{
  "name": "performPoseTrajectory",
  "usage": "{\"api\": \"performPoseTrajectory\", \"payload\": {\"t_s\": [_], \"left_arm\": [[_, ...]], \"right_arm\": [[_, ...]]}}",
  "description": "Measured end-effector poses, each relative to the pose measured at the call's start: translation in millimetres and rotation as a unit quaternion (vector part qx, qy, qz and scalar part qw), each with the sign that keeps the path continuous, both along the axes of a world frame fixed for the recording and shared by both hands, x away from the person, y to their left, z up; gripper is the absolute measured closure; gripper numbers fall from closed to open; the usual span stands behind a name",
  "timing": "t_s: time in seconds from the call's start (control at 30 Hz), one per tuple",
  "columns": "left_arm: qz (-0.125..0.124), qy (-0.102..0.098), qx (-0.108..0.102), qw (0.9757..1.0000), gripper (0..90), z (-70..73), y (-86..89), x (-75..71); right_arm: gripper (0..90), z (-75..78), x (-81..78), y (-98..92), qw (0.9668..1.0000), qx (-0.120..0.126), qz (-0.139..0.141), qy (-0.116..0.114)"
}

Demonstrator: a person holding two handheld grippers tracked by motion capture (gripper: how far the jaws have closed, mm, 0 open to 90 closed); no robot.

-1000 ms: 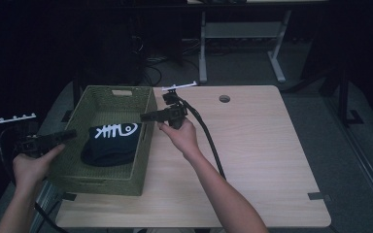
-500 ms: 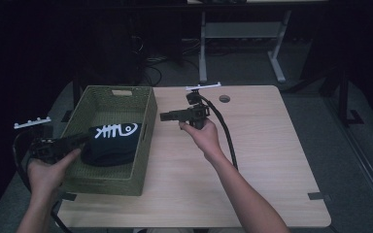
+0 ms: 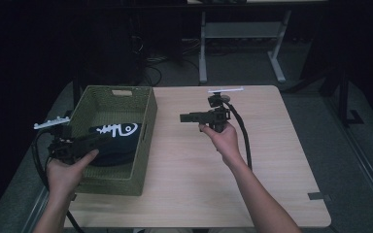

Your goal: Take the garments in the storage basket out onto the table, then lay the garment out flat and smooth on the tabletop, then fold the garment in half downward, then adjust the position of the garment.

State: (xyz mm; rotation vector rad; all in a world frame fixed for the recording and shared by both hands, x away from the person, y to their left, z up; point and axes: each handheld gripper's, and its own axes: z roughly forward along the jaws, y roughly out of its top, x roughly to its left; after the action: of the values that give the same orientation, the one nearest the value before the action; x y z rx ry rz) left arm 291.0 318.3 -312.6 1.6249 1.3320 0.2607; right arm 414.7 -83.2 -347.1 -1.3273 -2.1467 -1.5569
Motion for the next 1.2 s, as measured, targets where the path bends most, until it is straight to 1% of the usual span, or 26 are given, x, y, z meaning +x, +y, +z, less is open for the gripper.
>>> {"api": "performPoseTrajectory", "payload": {"t_s": [0.07, 0.2, 0.33, 0.4, 0.5, 0.53, 0.77, 0.83, 0.9, 1.1, 1.2], "left_arm": [[-0.006, 0.000, 0.001, 1.0000, 43.1, -0.5, -6.1, 0.8], [-0.020, 0.000, 0.000, 0.9998, 41.9, -1.0, -18.9, 2.2], [-0.034, -0.006, -0.002, 0.9994, 41.5, 0.8, -31.9, 3.0], [-0.041, -0.007, -0.004, 0.9991, 40.8, 1.0, -38.7, 4.0], [-0.051, -0.006, -0.007, 0.9986, 40.2, -0.3, -48.9, 6.2], [-0.055, -0.005, -0.007, 0.9984, 40.1, -0.8, -51.9, 7.1], [-0.074, -0.005, -0.010, 0.9972, 39.4, -2.9, -71.2, 9.5], [-0.079, -0.003, -0.011, 0.9968, 39.2, -4.0, -76.9, 10.3], [-0.084, -0.003, -0.013, 0.9963, 38.9, -5.1, -82.1, 11.3], [-0.098, 0.002, -0.013, 0.9951, 38.3, -8.3, -97.1, 14.9], [-0.103, 0.002, -0.013, 0.9946, 38.0, -9.8, -103.2, 16.4]], "right_arm": [[39.8, -1.4, -0.9, -8.3, 1.0000, -0.001, -0.007, 0.000], [39.2, -4.9, -3.7, -25.6, 0.9998, 0.004, -0.018, 0.003], [38.9, -10.3, -7.2, -42.8, 0.9995, 0.001, -0.030, 0.005], [38.6, -13.6, -9.1, -51.4, 0.9993, 0.002, -0.036, 0.011], [38.1, -18.1, -12.1, -62.9, 0.9989, 0.000, -0.046, 0.014], [37.9, -19.6, -13.2, -66.3, 0.9987, 0.000, -0.048, 0.018], [35.5, -30.0, -19.1, -85.6, 0.9980, 0.000, -0.059, 0.022], [34.9, -33.4, -21.0, -91.2, 0.9976, 0.003, -0.063, 0.029], [34.7, -36.2, -22.9, -96.7, 0.9974, 0.005, -0.066, 0.028], [33.3, -42.2, -27.5, -112.4, 0.9964, 0.006, -0.077, 0.035], [33.3, -43.2, -29.0, -119.0, 0.9959, 0.007, -0.083, 0.035]]}}
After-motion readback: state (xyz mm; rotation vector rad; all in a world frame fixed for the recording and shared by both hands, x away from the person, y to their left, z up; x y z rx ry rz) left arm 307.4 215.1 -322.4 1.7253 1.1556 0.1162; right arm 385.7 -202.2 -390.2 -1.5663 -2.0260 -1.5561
